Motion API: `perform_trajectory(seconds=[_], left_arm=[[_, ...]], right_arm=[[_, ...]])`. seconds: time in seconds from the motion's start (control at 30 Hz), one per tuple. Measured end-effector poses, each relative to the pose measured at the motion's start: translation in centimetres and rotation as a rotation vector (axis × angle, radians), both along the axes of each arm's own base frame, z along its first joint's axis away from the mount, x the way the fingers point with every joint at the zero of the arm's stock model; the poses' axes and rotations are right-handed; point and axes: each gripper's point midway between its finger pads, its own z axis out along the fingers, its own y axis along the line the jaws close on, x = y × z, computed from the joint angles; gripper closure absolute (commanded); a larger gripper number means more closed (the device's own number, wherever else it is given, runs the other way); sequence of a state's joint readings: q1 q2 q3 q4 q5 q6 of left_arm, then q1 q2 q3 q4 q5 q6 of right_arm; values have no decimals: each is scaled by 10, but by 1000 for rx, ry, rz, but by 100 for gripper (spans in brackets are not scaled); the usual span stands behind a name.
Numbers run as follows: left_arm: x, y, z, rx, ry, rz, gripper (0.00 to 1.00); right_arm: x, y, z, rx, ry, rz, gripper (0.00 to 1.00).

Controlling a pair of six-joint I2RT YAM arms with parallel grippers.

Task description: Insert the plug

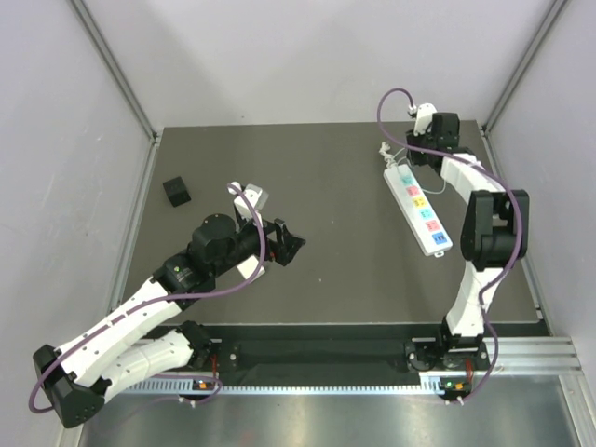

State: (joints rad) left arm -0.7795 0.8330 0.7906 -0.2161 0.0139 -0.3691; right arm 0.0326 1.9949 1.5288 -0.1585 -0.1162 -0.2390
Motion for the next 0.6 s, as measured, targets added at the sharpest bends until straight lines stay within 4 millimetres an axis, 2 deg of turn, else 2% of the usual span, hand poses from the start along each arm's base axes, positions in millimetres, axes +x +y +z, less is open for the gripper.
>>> perform_trajectory(seconds=[0.17, 0.23, 0.3, 0.4, 0.47, 0.6], left_arm=[[-3, -2, 1, -9, 3, -16, 3], [-5, -1, 4, -16, -2, -21, 3], [-6, -1, 7, -25, -8, -24, 3], [-8, 0, 11, -35, -14, -31, 3], [-10, -1, 11, -38, -14, -39, 3], [-12, -2, 12, -44, -11, -50, 3]], right_arm=[[-19, 5, 44, -20, -79, 79, 100], [-33, 7, 56, -26, -105, 121, 100], [-49, 10, 58, -31, -104, 166, 100], [-69, 13, 49, -33, -48, 233, 100], [-84, 13, 36, -25, 18, 267, 100], [-116, -2, 6, -6, 179, 250, 100]])
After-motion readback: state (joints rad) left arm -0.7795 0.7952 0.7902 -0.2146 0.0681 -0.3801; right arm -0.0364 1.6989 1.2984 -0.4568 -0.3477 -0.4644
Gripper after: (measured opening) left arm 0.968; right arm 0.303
